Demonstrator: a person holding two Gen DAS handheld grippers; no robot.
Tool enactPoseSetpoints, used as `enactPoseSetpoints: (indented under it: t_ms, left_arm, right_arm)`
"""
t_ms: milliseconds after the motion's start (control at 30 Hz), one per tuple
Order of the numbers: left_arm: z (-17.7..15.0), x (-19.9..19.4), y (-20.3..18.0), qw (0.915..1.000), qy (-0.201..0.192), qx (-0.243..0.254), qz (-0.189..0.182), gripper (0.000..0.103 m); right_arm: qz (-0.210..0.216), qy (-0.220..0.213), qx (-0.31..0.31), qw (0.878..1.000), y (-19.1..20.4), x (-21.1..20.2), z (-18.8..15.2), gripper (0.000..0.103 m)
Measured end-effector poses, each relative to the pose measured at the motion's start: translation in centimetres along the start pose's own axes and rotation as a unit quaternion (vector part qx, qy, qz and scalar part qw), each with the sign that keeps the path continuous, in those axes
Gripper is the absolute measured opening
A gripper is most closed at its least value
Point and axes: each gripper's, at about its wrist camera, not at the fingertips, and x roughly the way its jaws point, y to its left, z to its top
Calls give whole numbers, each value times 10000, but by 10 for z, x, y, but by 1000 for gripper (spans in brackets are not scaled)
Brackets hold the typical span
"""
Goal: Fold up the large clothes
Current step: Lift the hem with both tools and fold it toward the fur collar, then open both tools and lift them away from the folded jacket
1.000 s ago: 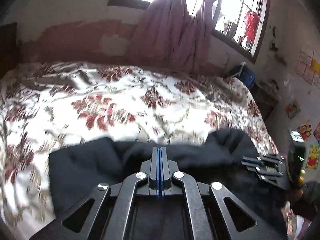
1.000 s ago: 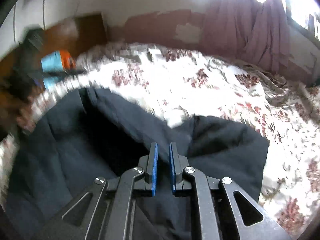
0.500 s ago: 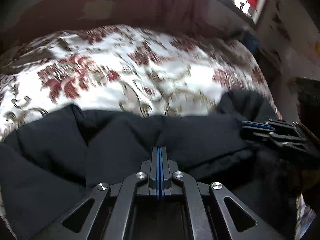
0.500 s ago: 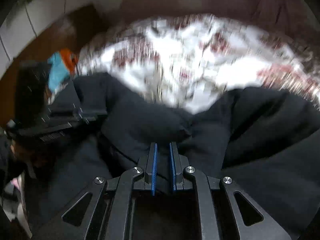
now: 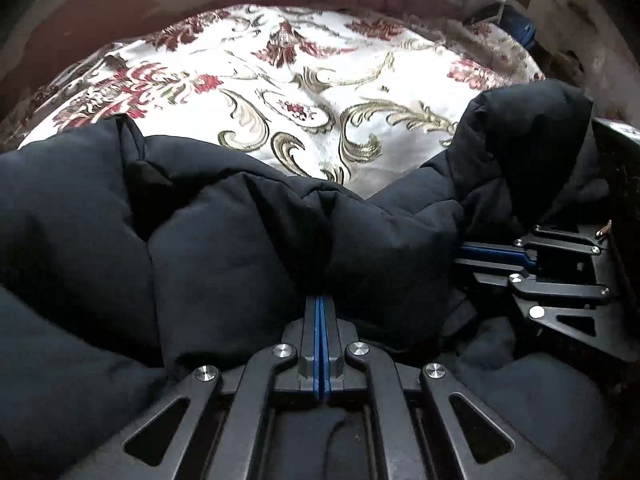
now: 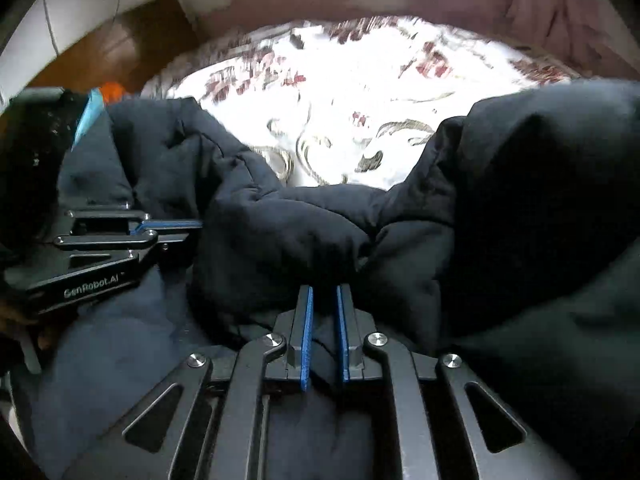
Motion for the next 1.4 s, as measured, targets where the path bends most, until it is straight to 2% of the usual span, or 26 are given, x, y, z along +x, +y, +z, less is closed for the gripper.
enactPoseSetpoints:
  t_ms: [33,100,167,267,333,400,600,633,700,733,767,867,1000,1100,1400]
  left_arm:
    - [-1,-5,2,9999,-41,-124,-34,3]
    - [-4,-21,6,9989,-120,-450,-87,2]
    - [-7,-40,5,9978,-266,-599,-141,2]
    - [-10,-69,0,9966,-451,-664,-180,2]
    - [-10,-90,-4,9955,-555,-734,-206,2]
    - [-10,-116,-9,9933,-682,-847,-384,2]
    - [-18,-197,-34,9908,-1108,-726,-277,2]
    - [-19,-208,-38,9908,-1143,-686,-253,6]
    - [-26,-234,-48,9899,-1258,-621,-184,34]
    - [-29,-244,-51,9892,-1323,-618,-135,72]
    - [-37,-263,-57,9858,-1548,-651,7,97]
    - [-56,-302,-66,9747,-2125,-690,87,99]
    - [-74,-338,-76,9713,-2236,-810,66,100]
    - [-91,-363,-87,9670,-2434,-754,85,101]
    - [-154,-417,-120,9522,-2965,-728,138,102]
  right_arm:
    - [-35,-99,22,9999,0,-9,-1,18]
    - [-126,-400,79,9991,2,-37,-2,39]
    - [-191,-568,84,9982,1,-62,-3,45]
    - [-349,-724,-26,9968,3,-98,1,48]
    - [-464,-880,-123,9950,7,-129,5,57]
    - [-490,-1011,-163,9935,7,-156,6,69]
    - [-463,-1498,-171,9875,23,-245,4,84]
    - [-465,-1578,-211,9862,29,-260,2,86]
    - [-507,-1685,-360,9837,38,-287,-4,90]
    - [-538,-1711,-434,9828,43,-297,-7,91]
    - [-581,-1746,-526,9815,48,-309,-11,91]
    - [-724,-1920,-750,9758,61,-344,-21,93]
    - [-693,-2198,-785,9699,71,-388,-34,101]
    - [-633,-2340,-739,9673,79,-413,-47,101]
    - [-408,-2695,-519,9607,100,-444,-111,101]
